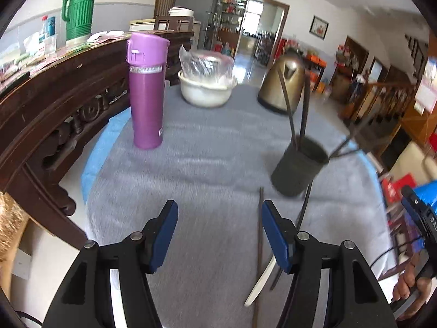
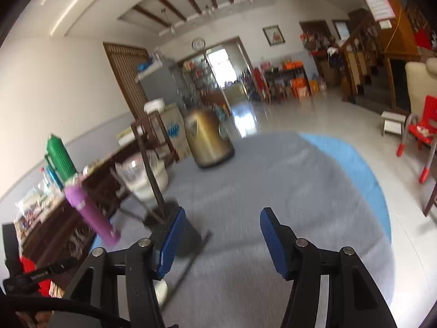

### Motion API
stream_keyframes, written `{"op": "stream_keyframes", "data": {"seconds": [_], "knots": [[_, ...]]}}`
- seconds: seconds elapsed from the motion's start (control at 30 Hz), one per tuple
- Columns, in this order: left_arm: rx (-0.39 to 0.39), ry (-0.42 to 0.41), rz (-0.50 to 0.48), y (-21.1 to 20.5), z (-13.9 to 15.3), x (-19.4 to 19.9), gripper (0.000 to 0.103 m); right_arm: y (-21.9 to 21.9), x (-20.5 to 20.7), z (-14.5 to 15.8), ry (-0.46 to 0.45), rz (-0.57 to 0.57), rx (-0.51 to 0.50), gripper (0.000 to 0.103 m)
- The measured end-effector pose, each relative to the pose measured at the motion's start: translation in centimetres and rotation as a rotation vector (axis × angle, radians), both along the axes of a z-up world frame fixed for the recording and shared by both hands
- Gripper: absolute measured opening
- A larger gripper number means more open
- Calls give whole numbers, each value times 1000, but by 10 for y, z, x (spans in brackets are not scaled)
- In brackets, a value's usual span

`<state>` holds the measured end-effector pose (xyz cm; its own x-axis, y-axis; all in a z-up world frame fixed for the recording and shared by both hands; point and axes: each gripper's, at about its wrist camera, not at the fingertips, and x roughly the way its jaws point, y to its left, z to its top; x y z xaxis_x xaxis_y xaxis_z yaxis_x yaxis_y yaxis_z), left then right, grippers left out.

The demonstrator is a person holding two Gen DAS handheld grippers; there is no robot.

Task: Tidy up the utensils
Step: 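Withdraw the open right gripper from the cup toward the white spoon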

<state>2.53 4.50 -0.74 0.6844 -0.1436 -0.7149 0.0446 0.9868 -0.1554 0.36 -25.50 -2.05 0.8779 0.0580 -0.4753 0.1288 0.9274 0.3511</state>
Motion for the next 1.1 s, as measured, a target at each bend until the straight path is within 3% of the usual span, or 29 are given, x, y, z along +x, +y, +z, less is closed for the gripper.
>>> {"op": "stream_keyframes", "data": {"seconds": [0.3,0.67,0.87,1.1], "knots": [[107,56,-4,-35,-13,-11,65,3,-4,-40,41,101,16,61],[200,113,-101,-106,-16,-8,68,-1,-19,-49,16,173,30,61],[237,74,-149,-127,-5,-6,68,-24,-25,-44,-3,116,53,61],[212,28,-158,-119,-3,-11,69,-25,-21,-36,11,99,37,61]]}}
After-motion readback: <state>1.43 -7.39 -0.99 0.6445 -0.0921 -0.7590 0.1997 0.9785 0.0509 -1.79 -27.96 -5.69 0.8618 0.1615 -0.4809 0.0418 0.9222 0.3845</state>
